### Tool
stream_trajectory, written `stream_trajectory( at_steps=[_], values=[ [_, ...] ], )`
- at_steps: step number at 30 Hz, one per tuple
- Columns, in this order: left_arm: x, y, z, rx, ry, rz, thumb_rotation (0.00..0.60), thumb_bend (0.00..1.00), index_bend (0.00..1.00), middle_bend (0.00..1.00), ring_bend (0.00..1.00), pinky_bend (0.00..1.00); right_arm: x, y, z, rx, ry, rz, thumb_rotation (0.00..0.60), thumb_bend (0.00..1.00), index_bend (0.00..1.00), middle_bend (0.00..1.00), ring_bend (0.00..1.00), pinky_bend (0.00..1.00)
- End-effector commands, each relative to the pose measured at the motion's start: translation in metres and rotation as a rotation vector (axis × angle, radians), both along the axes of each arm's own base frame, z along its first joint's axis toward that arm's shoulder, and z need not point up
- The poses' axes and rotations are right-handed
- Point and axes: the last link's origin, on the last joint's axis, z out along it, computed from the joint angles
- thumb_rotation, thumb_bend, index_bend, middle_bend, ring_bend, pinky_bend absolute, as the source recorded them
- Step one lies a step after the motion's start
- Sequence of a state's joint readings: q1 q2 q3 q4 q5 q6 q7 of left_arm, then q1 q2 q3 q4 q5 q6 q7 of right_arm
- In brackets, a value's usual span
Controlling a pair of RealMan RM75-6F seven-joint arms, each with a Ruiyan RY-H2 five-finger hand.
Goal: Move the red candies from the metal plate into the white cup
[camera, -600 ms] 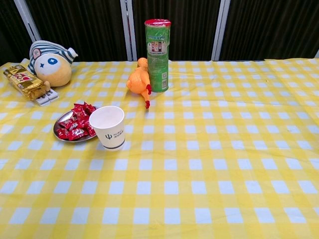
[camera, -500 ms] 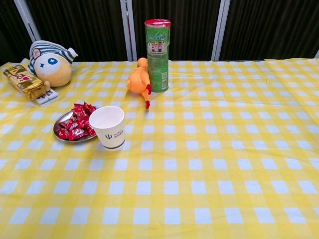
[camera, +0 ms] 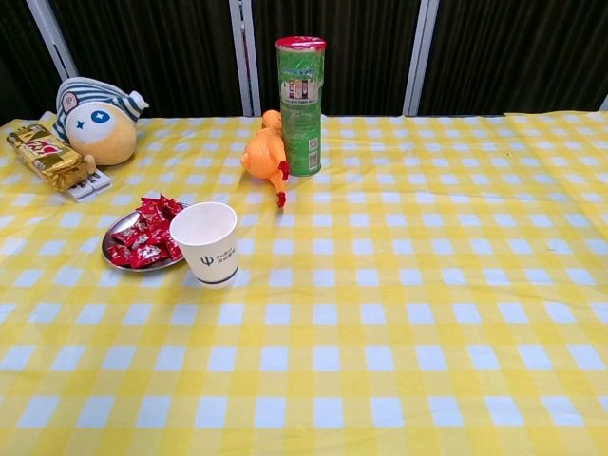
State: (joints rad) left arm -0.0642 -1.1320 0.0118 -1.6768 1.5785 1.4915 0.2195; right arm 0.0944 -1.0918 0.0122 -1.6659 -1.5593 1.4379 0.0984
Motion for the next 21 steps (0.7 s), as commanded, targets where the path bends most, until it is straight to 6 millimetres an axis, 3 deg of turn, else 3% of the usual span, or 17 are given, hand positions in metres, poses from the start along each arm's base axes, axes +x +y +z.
stream_trajectory(
  at_steps=[1, 4, 6, 9, 13, 21],
  values=[
    [0.004, 0.007, 0.000, 0.007, 0.010, -0.008, 0.600, 0.13, 0.00, 0.04, 0.10, 0.21, 0.000, 0.000, 0.001, -0.004, -0.004, 0.001, 0.600, 0.39, 0.00, 0.00, 0.00, 0.00],
    [0.013, 0.018, 0.001, 0.025, 0.028, -0.027, 0.600, 0.13, 0.05, 0.17, 0.47, 0.55, 0.001, 0.000, 0.000, -0.001, -0.009, 0.005, 0.600, 0.39, 0.00, 0.00, 0.00, 0.00],
    [0.019, 0.027, -0.001, 0.023, 0.029, -0.040, 0.600, 0.14, 0.09, 0.20, 0.62, 0.68, 0.001, 0.000, 0.000, 0.002, -0.010, 0.004, 0.600, 0.39, 0.00, 0.00, 0.00, 0.00],
    [0.034, 0.052, -0.007, 0.010, 0.030, -0.057, 0.600, 0.14, 0.12, 0.24, 0.77, 0.82, 0.001, -0.001, 0.000, 0.004, -0.019, 0.000, 0.600, 0.39, 0.00, 0.00, 0.00, 0.00],
    [0.052, 0.084, -0.022, -0.030, 0.037, -0.053, 0.600, 0.14, 0.13, 0.24, 0.85, 0.89, 0.001, -0.002, 0.001, 0.007, -0.024, -0.002, 0.600, 0.39, 0.00, 0.00, 0.00, 0.00],
    [0.081, 0.137, -0.056, -0.150, 0.110, -0.022, 0.600, 0.15, 0.11, 0.16, 0.86, 0.90, 0.000, -0.003, 0.003, 0.007, -0.048, -0.015, 0.600, 0.39, 0.00, 0.00, 0.00, 0.00]
  ],
)
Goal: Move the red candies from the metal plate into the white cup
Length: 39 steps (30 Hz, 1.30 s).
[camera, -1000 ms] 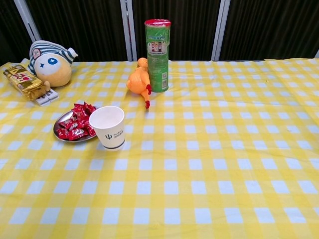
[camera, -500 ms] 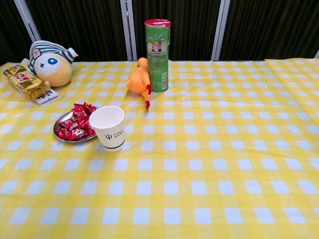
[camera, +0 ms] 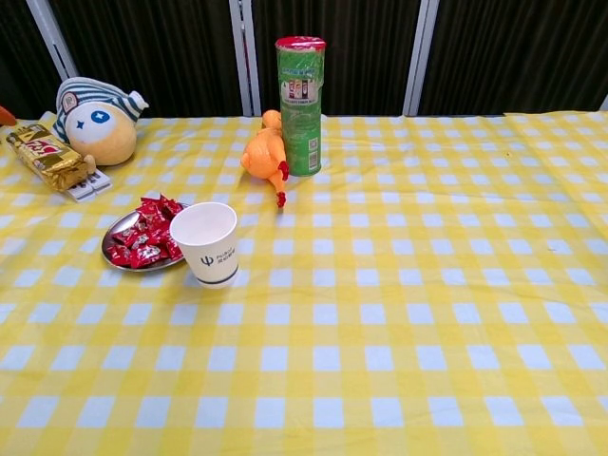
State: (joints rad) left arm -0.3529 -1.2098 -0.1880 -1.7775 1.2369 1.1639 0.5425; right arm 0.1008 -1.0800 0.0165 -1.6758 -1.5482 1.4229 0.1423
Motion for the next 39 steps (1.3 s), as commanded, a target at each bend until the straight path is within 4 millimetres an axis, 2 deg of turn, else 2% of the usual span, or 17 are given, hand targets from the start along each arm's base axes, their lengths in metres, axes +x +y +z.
stream_trajectory(
  at_steps=[1, 7, 16, 21, 29, 39],
  values=[
    [0.024, 0.032, -0.023, -0.072, 0.029, 0.003, 0.600, 0.15, 0.10, 0.14, 0.86, 0.90, 0.000, -0.001, 0.001, 0.000, -0.010, -0.004, 0.600, 0.39, 0.00, 0.00, 0.00, 0.00],
    [0.039, 0.058, -0.048, -0.146, 0.087, 0.031, 0.600, 0.20, 0.05, 0.06, 0.82, 0.87, 0.000, -0.002, 0.002, 0.003, -0.027, -0.008, 0.600, 0.39, 0.00, 0.00, 0.00, 0.00],
    [0.058, 0.082, -0.082, -0.195, 0.136, 0.057, 0.600, 0.24, 0.08, 0.07, 0.82, 0.87, 0.001, -0.003, 0.004, 0.001, -0.044, -0.008, 0.600, 0.39, 0.00, 0.00, 0.00, 0.00],
    [0.062, 0.088, -0.100, -0.220, 0.161, 0.067, 0.600, 0.24, 0.10, 0.09, 0.82, 0.87, 0.000, -0.003, 0.006, -0.001, -0.052, -0.010, 0.600, 0.39, 0.00, 0.00, 0.00, 0.00],
    [0.064, 0.092, -0.115, -0.237, 0.176, 0.073, 0.600, 0.24, 0.17, 0.16, 0.82, 0.87, 0.000, -0.004, 0.006, -0.001, -0.056, -0.010, 0.600, 0.39, 0.00, 0.00, 0.00, 0.00],
    [0.057, 0.088, -0.116, -0.239, 0.178, 0.085, 0.600, 0.24, 0.22, 0.21, 0.82, 0.87, 0.001, -0.004, 0.005, 0.001, -0.056, -0.010, 0.600, 0.39, 0.00, 0.00, 0.00, 0.00]
  ],
)
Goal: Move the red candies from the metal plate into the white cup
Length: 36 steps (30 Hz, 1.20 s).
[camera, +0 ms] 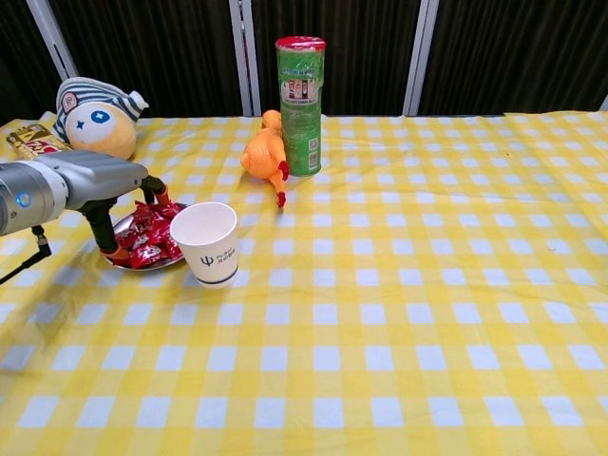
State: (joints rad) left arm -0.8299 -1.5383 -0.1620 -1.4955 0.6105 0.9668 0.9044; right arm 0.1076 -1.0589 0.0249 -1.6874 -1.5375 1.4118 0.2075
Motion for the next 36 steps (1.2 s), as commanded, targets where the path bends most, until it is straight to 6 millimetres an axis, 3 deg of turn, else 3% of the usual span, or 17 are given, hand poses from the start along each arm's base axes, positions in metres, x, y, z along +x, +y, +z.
stream_trajectory(
  at_steps=[1, 14, 20, 28, 36],
  values=[
    [-0.002, 0.000, -0.001, -0.002, 0.004, 0.005, 0.600, 0.24, 0.22, 0.21, 0.82, 0.87, 0.000, 0.000, 0.000, 0.001, 0.000, 0.000, 0.600, 0.39, 0.00, 0.00, 0.00, 0.00],
    [0.001, 0.001, -0.012, -0.007, 0.010, -0.007, 0.600, 0.25, 0.26, 0.28, 0.82, 0.87, 0.000, 0.000, 0.000, 0.002, -0.002, -0.002, 0.600, 0.39, 0.00, 0.00, 0.00, 0.00],
    [0.002, 0.003, -0.015, 0.009, 0.020, -0.024, 0.600, 0.30, 0.35, 0.40, 0.82, 0.88, 0.000, 0.000, 0.000, 0.001, -0.004, -0.002, 0.600, 0.39, 0.00, 0.00, 0.00, 0.00],
    [0.006, 0.010, -0.019, 0.054, 0.015, -0.055, 0.600, 0.44, 0.50, 0.60, 0.84, 0.89, 0.000, 0.001, -0.001, 0.003, -0.002, -0.001, 0.600, 0.39, 0.00, 0.00, 0.00, 0.00],
    [0.008, 0.015, -0.021, 0.096, -0.010, -0.083, 0.600, 0.48, 0.58, 0.70, 0.85, 0.89, 0.001, 0.001, -0.001, 0.003, -0.001, -0.001, 0.600, 0.39, 0.00, 0.00, 0.00, 0.00]
  ],
)
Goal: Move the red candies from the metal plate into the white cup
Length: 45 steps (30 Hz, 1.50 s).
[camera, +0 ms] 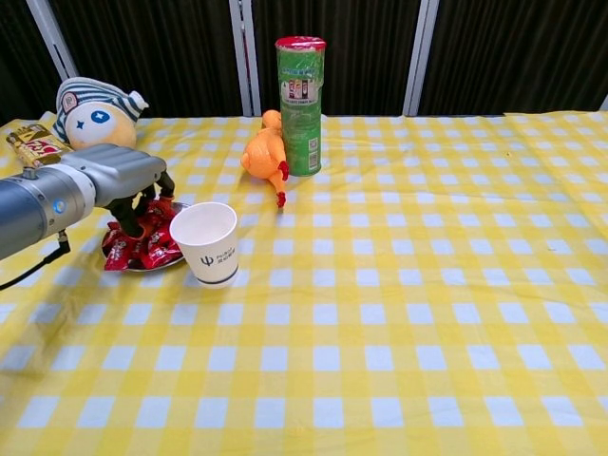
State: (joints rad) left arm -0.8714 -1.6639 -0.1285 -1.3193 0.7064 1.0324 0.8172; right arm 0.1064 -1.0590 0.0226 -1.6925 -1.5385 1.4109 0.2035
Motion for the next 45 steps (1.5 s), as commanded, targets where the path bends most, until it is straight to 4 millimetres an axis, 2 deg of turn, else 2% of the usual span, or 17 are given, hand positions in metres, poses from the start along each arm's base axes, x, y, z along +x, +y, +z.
stream_trajectory(
  at_steps=[1, 9, 20, 27, 30, 36, 45],
  values=[
    [0.000, 0.001, 0.000, 0.013, -0.013, -0.009, 0.600, 0.48, 0.59, 0.71, 0.85, 0.89, 0.000, 0.000, 0.000, -0.001, 0.000, 0.001, 0.600, 0.39, 0.00, 0.00, 0.00, 0.00],
    [0.000, 0.000, 0.014, 0.040, -0.042, -0.026, 0.600, 0.48, 0.59, 0.72, 0.85, 0.89, 0.000, 0.001, 0.000, -0.001, 0.001, 0.004, 0.600, 0.39, 0.00, 0.00, 0.00, 0.00],
    [0.002, -0.014, 0.055, 0.077, -0.097, -0.054, 0.600, 0.48, 0.59, 0.73, 0.85, 0.89, 0.001, 0.001, 0.000, -0.001, 0.001, 0.008, 0.600, 0.39, 0.00, 0.00, 0.00, 0.00],
    [0.018, -0.026, 0.071, 0.075, -0.159, -0.090, 0.600, 0.48, 0.59, 0.73, 0.85, 0.89, 0.001, 0.001, 0.000, -0.004, 0.001, 0.009, 0.600, 0.39, 0.00, 0.00, 0.00, 0.00],
    [0.030, -0.034, 0.071, 0.053, -0.185, -0.115, 0.600, 0.48, 0.59, 0.73, 0.85, 0.89, 0.001, 0.001, 0.000, -0.005, 0.001, 0.008, 0.600, 0.39, 0.00, 0.00, 0.00, 0.00],
    [0.054, -0.055, 0.058, -0.030, -0.202, -0.180, 0.600, 0.48, 0.59, 0.72, 0.85, 0.89, 0.001, 0.001, 0.000, -0.009, 0.002, 0.009, 0.600, 0.39, 0.00, 0.00, 0.00, 0.00],
    [0.063, -0.070, 0.036, -0.094, -0.178, -0.198, 0.600, 0.47, 0.55, 0.68, 0.85, 0.89, 0.001, 0.001, 0.001, -0.012, -0.002, 0.009, 0.600, 0.39, 0.00, 0.00, 0.00, 0.00]
  ],
)
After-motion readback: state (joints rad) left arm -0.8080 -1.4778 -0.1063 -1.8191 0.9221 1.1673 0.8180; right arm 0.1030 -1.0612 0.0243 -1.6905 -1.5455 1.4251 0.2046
